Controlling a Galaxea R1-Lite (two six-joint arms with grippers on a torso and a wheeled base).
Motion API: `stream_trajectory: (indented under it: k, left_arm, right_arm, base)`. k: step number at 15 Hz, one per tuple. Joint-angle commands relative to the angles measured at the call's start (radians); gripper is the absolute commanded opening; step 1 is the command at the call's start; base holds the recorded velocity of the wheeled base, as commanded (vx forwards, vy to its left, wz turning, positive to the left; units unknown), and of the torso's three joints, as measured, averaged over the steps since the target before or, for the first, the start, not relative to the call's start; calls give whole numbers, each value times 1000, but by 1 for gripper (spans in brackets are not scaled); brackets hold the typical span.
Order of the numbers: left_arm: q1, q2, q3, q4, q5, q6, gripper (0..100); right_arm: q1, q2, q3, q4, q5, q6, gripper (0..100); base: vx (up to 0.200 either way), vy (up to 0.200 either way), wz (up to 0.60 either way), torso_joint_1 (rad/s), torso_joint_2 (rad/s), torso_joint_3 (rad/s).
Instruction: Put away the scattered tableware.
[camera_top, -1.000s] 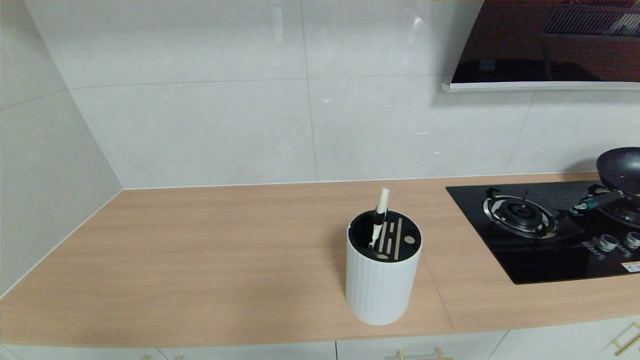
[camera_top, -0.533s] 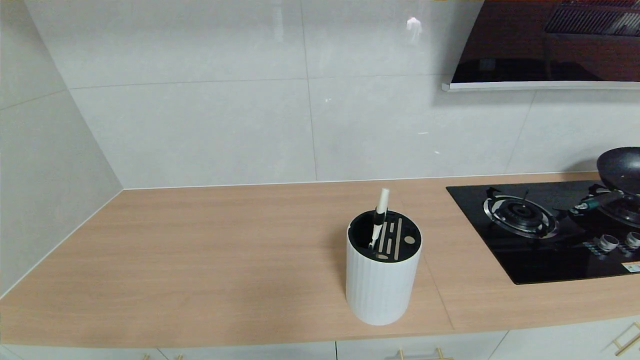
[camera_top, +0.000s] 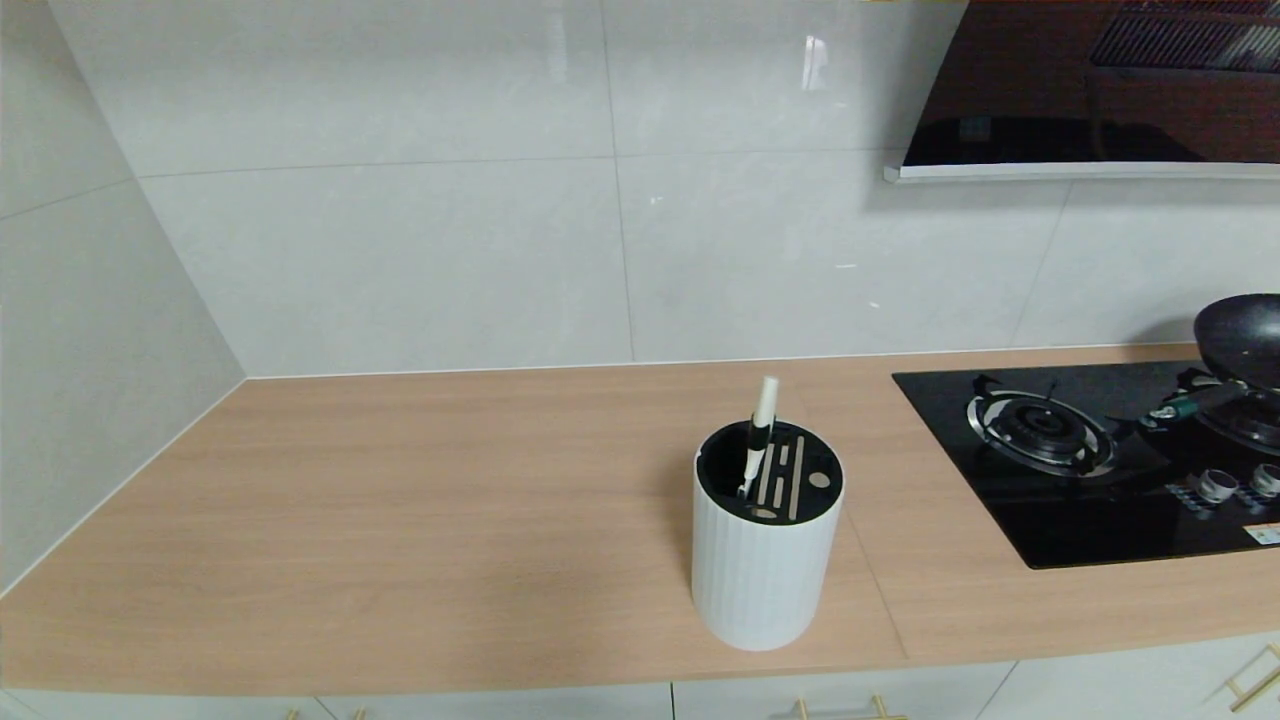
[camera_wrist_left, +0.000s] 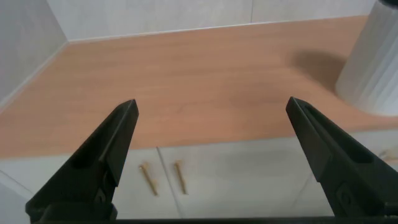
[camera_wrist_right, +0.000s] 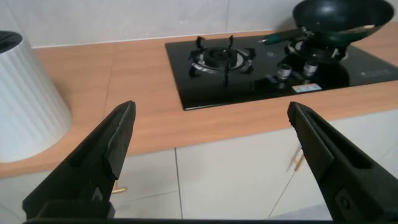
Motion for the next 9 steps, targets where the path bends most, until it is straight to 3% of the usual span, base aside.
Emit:
stream_trajectory:
  k: [1,3,9]
  left_arm:
    - [0,2,0,0,-1,-8,100]
    - [0,2,0,-2,-1,-10,100]
    - [0,2,0,0,-1,-11,100]
  right_arm:
    - [4,2,0,-2,29,-1,100]
    - [4,2,2,30,187,11,100]
    - [4,2,0,46,206,19,100]
  base:
    - [0,0,0,0,0,0]
    - [0,0,0,0,0,0]
    - [0,0,0,0,0,0]
